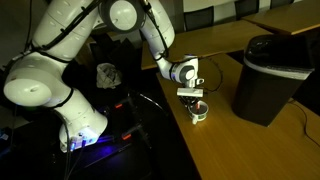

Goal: Move the mug to the left

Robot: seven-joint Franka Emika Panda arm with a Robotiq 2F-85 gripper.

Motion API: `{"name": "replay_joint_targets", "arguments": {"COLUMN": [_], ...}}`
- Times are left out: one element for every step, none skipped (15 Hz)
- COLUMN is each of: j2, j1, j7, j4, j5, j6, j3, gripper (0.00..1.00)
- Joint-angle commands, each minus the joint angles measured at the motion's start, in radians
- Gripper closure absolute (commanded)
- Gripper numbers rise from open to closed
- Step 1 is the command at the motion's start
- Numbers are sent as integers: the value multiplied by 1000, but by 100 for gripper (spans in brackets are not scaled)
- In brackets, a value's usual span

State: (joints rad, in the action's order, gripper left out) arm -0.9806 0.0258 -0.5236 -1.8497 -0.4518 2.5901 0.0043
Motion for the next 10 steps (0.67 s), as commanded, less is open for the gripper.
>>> {"name": "replay_joint_targets", "arguments": {"j2": [22,29,37,43,45,43,39,33,28,24], "j1": [-1,-6,-6,-14,-28,-48,-60,-81,-102,-120], "j7": [-6,2,-2,3,13,19,16,24,32,32], "j4": [-2,-9,-17,-25,-28,-24,-17,-7,1,15], "j5": [-2,-2,-2,-6,-14,-24,-24,-29,-34,-37], "j6": [-27,-20,-14,-4,6,6,-5,-8,-8,-16], "j3": [16,19,29,35,35,34,40,37,32,31], "gripper": [97,97,97,97,97,97,97,97,97,97]}}
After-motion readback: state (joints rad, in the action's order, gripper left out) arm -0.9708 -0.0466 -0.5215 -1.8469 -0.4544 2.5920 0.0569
